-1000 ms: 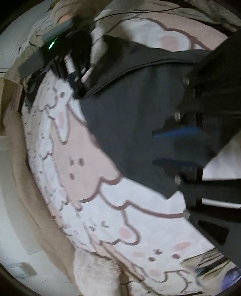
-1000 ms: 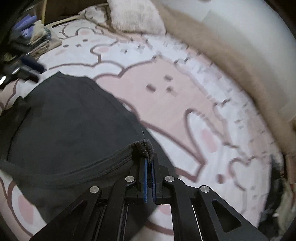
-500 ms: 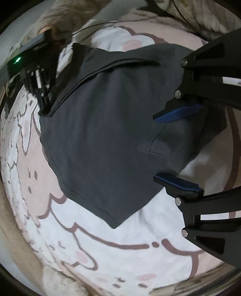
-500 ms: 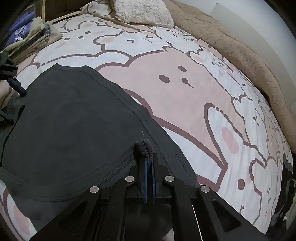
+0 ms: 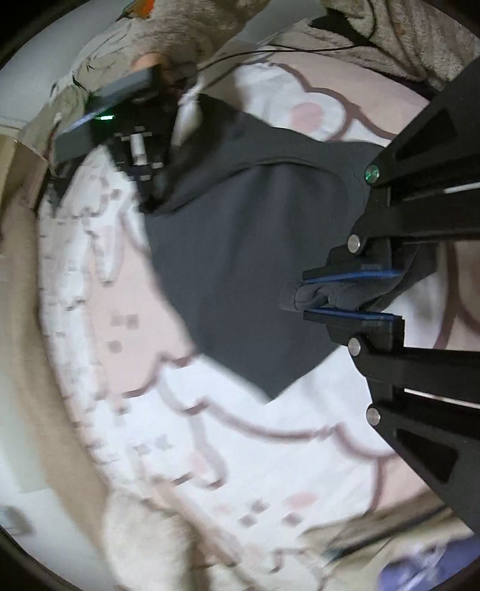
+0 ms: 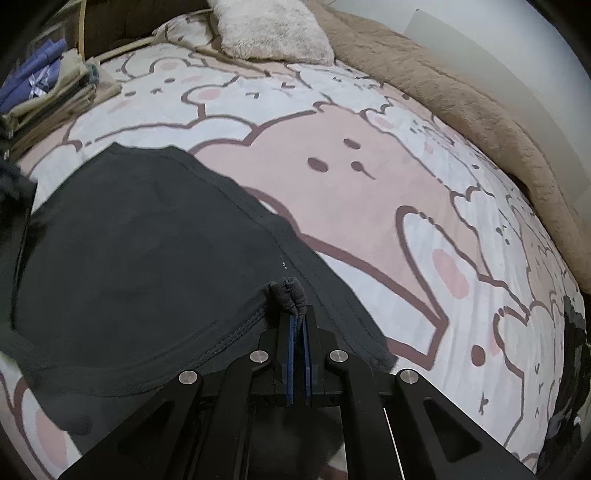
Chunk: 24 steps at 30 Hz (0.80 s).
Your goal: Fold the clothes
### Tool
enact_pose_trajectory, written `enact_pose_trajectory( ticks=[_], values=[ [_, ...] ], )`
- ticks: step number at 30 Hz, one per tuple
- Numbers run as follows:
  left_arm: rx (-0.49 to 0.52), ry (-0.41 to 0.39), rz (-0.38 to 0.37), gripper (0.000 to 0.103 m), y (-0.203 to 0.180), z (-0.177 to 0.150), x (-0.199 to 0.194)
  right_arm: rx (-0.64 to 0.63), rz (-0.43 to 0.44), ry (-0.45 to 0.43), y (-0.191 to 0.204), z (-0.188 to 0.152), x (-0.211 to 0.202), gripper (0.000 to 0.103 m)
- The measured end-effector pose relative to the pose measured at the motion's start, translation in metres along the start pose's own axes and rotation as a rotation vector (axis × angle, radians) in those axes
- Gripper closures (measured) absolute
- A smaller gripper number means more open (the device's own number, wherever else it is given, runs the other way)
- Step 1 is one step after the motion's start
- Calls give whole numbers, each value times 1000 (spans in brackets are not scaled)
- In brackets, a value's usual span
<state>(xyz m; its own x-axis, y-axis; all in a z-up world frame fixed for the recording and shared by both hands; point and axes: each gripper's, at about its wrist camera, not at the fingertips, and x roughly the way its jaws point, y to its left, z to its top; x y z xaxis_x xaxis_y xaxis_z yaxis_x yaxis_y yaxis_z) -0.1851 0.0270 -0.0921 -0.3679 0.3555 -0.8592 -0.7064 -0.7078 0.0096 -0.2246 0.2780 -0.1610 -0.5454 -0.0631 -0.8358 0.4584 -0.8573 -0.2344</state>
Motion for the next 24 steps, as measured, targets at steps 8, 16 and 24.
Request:
enact_pose_trajectory(
  ticks=[8, 16, 24],
  values=[
    [16, -129, 34, 90, 29, 75, 14, 79, -9, -12, -22, 3, -11, 99],
    [-52, 6, -15, 80, 38, 73, 93, 102, 46, 46, -23, 6, 16, 99],
    [-224, -79, -57, 38, 63, 42, 53, 209, 49, 24, -33, 10, 23, 23]
  ],
)
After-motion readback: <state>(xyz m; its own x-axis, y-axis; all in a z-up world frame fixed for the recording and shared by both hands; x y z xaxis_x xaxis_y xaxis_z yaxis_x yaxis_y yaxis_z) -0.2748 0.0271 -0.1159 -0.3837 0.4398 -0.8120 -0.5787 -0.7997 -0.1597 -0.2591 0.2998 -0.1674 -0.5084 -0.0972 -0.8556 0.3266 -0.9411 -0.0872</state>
